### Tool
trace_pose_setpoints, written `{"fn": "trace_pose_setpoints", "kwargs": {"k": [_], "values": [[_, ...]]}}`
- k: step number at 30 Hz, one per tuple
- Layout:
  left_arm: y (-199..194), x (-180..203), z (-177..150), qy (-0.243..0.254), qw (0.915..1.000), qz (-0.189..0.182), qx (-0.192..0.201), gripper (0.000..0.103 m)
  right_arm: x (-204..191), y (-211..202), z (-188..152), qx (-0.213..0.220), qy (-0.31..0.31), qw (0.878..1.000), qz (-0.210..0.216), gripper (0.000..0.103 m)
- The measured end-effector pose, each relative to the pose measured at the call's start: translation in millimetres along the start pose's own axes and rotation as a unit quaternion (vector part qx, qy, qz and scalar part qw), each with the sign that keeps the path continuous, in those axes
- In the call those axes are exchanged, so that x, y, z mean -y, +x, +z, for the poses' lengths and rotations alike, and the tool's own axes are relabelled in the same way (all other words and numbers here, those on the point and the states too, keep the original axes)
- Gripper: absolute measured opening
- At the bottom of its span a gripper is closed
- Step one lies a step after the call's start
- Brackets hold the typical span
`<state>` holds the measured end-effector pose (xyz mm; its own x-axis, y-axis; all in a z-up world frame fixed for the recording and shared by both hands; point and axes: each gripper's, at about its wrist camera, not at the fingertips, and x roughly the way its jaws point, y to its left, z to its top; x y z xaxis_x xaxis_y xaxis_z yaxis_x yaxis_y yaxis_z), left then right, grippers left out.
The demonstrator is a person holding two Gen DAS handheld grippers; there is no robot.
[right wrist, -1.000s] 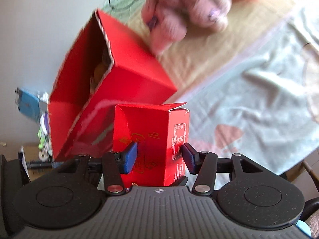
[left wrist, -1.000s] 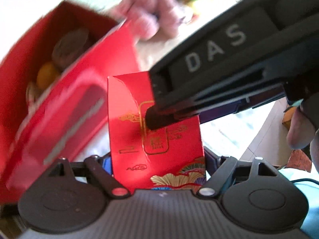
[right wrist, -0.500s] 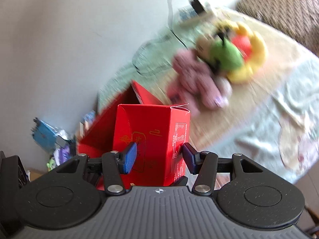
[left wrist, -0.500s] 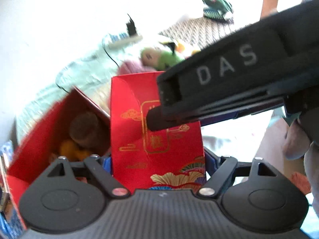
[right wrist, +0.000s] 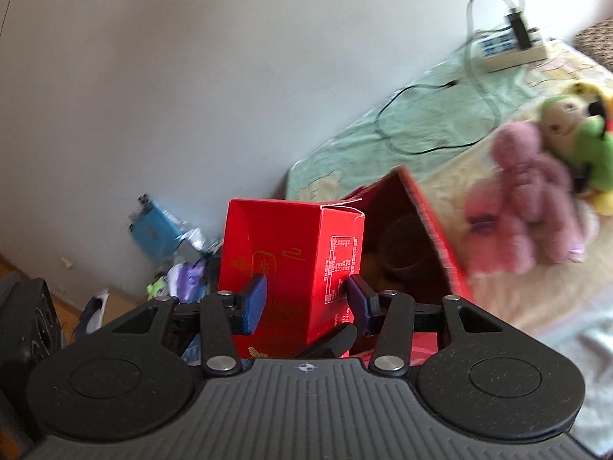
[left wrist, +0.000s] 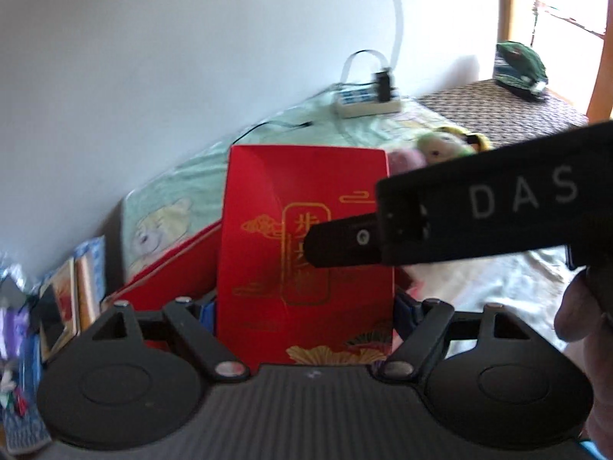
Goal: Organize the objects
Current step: 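Carry the red gift box with the right gripper over the red box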
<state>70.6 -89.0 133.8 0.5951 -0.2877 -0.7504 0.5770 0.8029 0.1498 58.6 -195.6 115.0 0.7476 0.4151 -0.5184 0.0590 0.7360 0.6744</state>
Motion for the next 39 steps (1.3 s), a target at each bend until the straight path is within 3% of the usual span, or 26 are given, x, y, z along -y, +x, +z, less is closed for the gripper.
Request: {"fn": "trace_pose_setpoints", "kwargs": {"k": [3,9,16,28,39], "values": [[33,-17,-11,-0.016,0.9996,0.019,-0.012,0.079,-6,23,-1,-0.014,-0.006,1.000,0.014,0.050],[37,-62,-30,-0.042,0.9971,0.055,-0.031,0.079,-14,65,-2,-0.053,-0.014,0.998,0.035,0.049],[69,-100,-46,-0.067,0.9928,0.083,-0.055,0.079,-19,110,-2,-0.101,-0.021,0.993,0.056,0.049],[115,-133,-57,-0.102,0.9841,0.090,-0.114,0.079,-15,168,1,-0.181,-0.025,0.981,0.059,0.048],[143,-138,-68,-0.114,0.9738,0.101,-0.169,0.080,-5,215,7,-0.282,-0.035,0.957,0.062,0.051]]}}
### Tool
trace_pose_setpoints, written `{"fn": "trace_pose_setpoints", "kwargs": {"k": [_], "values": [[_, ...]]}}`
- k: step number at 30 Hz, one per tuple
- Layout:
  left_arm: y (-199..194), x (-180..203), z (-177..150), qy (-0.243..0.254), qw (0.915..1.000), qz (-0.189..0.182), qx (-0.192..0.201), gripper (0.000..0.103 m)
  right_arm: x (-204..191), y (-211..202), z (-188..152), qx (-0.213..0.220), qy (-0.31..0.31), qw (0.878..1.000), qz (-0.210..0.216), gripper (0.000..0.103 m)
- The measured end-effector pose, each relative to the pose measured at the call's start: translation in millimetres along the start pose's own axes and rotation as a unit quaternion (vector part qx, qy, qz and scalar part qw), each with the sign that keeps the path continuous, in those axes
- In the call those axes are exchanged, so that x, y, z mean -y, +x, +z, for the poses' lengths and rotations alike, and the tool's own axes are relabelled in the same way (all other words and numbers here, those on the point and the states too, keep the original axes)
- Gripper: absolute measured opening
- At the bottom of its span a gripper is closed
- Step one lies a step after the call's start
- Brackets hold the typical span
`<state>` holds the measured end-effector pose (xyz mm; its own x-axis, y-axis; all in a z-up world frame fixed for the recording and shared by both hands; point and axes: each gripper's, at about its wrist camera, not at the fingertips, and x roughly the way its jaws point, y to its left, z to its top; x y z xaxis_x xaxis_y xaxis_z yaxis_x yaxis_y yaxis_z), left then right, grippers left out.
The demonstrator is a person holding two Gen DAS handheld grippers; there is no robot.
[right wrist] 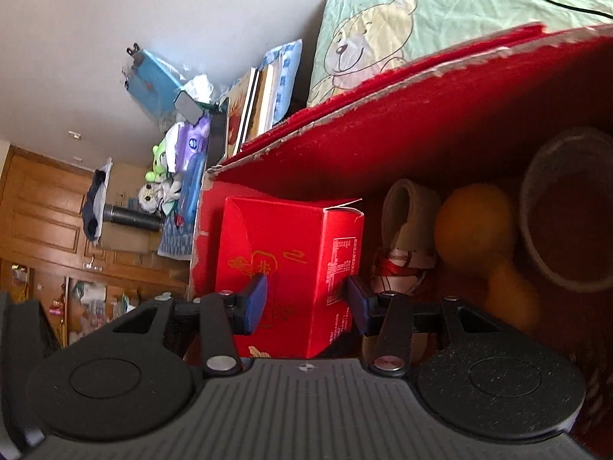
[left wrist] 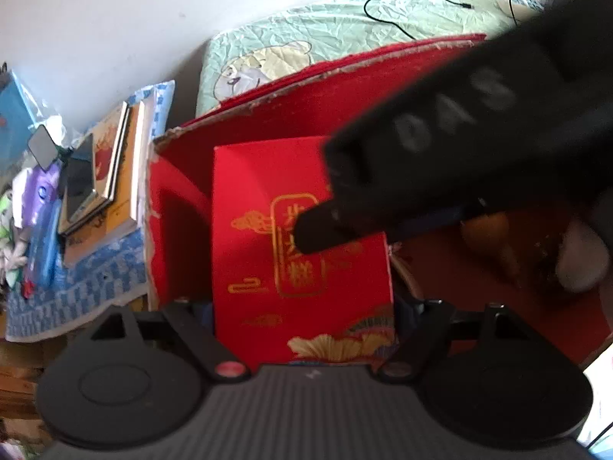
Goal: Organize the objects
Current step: 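Carry the red gift box with the right gripper over the red box, then lower the red gift box into the red box beside the strap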
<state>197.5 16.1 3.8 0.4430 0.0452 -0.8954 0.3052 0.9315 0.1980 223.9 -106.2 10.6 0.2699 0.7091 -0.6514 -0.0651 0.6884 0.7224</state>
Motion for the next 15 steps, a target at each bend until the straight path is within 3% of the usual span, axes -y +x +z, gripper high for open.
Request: {"fn": "trace_pose_setpoints", "kwargs": {"k": [4,15], "values": [[2.0,3.9,-1.4,0.006,1.0000,0.003,-0.004,0.086,4.6,7.2,6.7,-0.017,0.006,1.000,0.000,0.053],[9.7,10.4,-2.1,0.020,0.9995,0.021,-0.008,0.087,8.8,7.6,5.6,-0.026,0.006,0.999,-0.019,0.051]]}}
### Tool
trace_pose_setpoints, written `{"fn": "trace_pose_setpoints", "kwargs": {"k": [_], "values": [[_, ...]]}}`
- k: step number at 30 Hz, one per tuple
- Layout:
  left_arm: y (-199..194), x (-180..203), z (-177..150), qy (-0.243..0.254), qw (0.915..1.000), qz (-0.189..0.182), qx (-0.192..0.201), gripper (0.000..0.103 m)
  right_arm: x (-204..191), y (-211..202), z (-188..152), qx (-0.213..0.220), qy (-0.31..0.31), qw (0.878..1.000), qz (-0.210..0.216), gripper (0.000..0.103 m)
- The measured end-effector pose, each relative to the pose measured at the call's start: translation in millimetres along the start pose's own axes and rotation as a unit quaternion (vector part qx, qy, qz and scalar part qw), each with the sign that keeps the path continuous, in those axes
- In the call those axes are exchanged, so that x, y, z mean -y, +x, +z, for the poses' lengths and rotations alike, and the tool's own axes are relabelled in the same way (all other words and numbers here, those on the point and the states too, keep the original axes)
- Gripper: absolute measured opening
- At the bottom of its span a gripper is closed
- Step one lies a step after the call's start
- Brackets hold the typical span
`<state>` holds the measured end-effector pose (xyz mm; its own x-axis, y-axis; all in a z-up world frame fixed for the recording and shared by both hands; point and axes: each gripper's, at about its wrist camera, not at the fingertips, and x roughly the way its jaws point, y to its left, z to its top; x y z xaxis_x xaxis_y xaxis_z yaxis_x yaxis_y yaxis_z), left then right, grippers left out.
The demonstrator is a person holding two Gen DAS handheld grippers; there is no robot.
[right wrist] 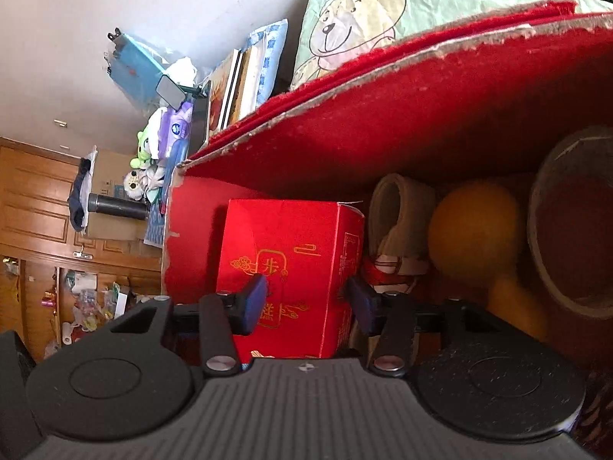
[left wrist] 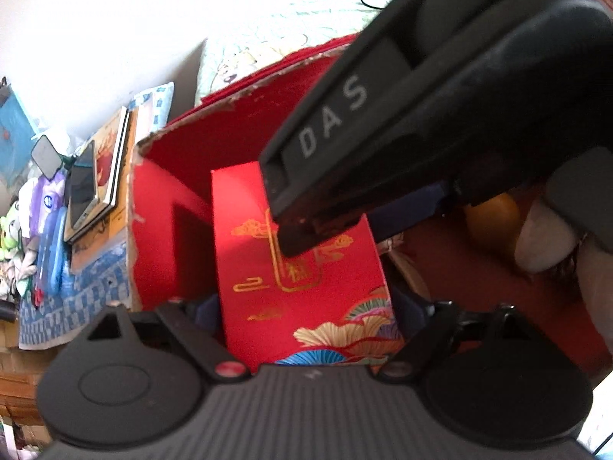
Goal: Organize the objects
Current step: 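Lower the red gift box into the red box beside the strap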
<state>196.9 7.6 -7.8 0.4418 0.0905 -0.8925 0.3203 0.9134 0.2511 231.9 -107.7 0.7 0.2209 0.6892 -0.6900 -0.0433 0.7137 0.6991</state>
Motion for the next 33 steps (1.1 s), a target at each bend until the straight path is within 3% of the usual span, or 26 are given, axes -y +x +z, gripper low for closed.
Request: {"fn": "trace_pose_setpoints", "kwargs": {"k": [8,15,23,28,33], "values": [[5,5,-2,0.009,0.9998,0.018,0.001,0.087,-1,0,1,0.001,-0.009,1.000,-0.013,0.049],[5,2,-3,0.003,0.9998,0.020,-0.003,0.087,8,-11,3,0.054,0.013,0.998,0.022,0.049],[3,1,-4,-0.002,0.9994,0.033,-0.010,0.087,10,-13,4,0.071,0.022,0.997,0.012,0.047],[-10,14,-8,0.031,0.9963,0.078,0.019,0.087,8,-11,3,0.073,0.021,0.997,0.009,0.044],[-16,16,-12,0.031,0.9967,0.071,0.024,0.088,10,-12,2,0.076,0.025,0.997,0.009,0.043]]}}
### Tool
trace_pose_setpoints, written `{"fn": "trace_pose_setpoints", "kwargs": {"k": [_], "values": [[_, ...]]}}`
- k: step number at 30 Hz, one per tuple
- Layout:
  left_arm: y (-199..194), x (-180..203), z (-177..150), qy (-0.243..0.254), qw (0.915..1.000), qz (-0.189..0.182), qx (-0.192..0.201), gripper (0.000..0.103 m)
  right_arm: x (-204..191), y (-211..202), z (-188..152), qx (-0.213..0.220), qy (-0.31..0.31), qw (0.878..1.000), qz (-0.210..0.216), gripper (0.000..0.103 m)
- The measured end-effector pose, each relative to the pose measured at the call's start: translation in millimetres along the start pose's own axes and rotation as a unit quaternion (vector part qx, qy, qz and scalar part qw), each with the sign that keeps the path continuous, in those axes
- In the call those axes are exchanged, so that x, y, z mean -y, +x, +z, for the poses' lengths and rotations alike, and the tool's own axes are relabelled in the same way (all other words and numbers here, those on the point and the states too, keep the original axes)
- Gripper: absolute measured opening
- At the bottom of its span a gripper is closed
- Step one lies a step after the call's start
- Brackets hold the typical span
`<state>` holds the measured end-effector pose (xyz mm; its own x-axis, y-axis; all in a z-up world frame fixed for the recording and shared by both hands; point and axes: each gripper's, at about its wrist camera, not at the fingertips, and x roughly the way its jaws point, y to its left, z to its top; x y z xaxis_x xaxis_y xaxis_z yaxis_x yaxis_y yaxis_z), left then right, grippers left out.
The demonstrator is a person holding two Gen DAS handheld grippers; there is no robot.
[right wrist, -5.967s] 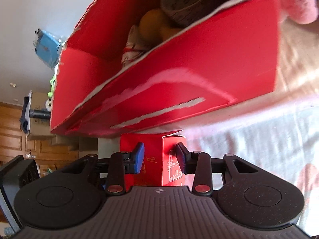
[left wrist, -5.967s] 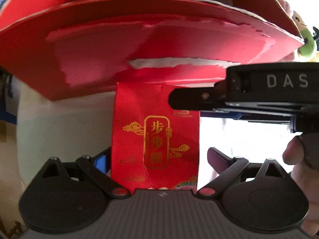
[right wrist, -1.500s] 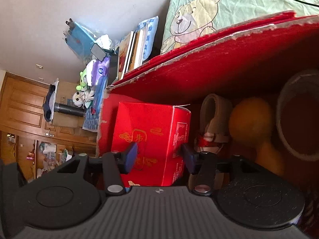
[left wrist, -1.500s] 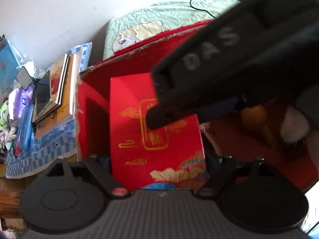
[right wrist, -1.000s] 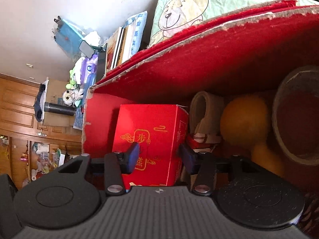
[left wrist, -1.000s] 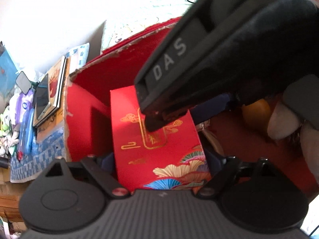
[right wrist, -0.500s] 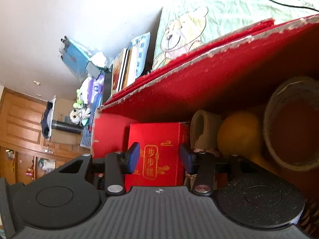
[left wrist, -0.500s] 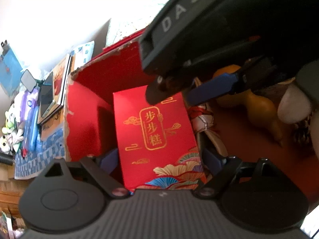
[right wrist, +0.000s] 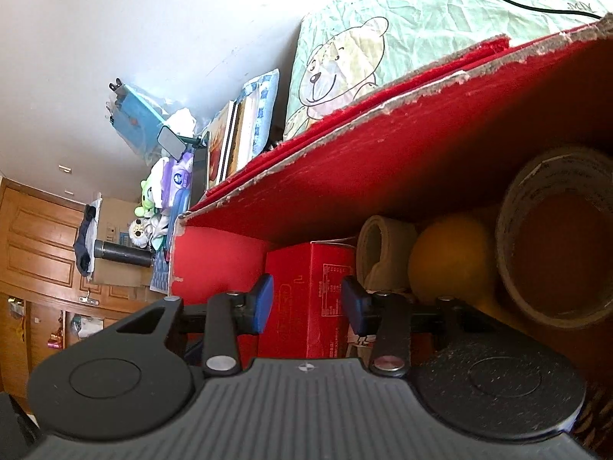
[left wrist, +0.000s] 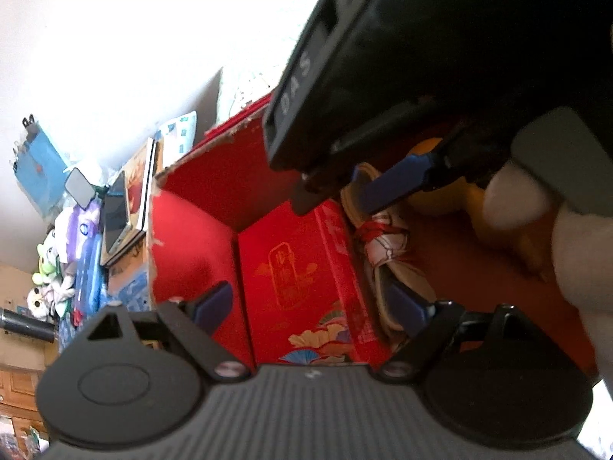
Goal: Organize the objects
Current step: 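Lower the red gift box into the red box beside the strap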
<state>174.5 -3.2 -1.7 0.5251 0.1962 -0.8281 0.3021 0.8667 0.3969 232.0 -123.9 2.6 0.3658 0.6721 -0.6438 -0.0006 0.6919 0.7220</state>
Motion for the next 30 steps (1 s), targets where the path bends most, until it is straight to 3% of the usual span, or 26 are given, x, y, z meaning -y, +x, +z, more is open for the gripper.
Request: {"fn": "trace_pose_setpoints", "kwargs": {"k": [3,13,26,30], "values": [[-4,13,11,-0.009,0.9999,-0.008,-0.005,0.088,0,0,0,0.001,0.000,1.000,-0.002,0.043],[6,4,16,-0.037,0.9979,-0.048,-0.021,0.088,3,1,0,0.008,0.006,1.000,-0.016,0.043],[7,15,13,-0.032,0.9983,-0.043,-0.022,0.088,3,0,-1,0.020,0.005,0.999,-0.036,0.043],[8,16,14,-0.038,0.9970,-0.061,-0.030,0.089,4,0,0,0.024,0.009,0.999,-0.040,0.043]]}}
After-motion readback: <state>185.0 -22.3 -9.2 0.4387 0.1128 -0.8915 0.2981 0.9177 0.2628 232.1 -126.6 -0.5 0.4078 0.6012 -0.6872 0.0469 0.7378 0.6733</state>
